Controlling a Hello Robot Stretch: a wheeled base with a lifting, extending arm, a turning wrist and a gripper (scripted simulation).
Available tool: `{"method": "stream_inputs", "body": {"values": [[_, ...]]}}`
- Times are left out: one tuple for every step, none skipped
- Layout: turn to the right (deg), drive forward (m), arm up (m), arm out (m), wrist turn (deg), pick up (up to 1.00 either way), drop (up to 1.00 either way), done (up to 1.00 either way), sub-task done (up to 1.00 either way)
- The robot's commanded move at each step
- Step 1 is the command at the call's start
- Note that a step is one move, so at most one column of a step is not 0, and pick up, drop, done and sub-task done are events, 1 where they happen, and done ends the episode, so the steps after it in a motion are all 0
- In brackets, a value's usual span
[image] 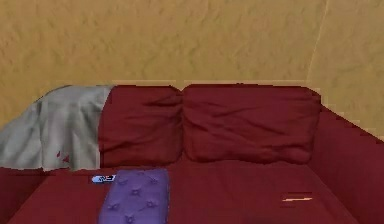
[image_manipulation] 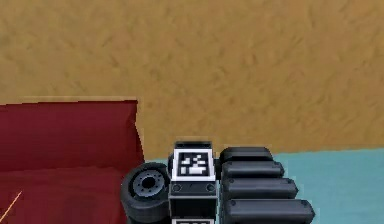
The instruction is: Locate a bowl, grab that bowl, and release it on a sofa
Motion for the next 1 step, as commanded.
{"method": "stream_inputs", "body": {"values": [[9.0,0.00,0.00,0.00,0.0,0.00,0.00,0.00,0.00]]}}
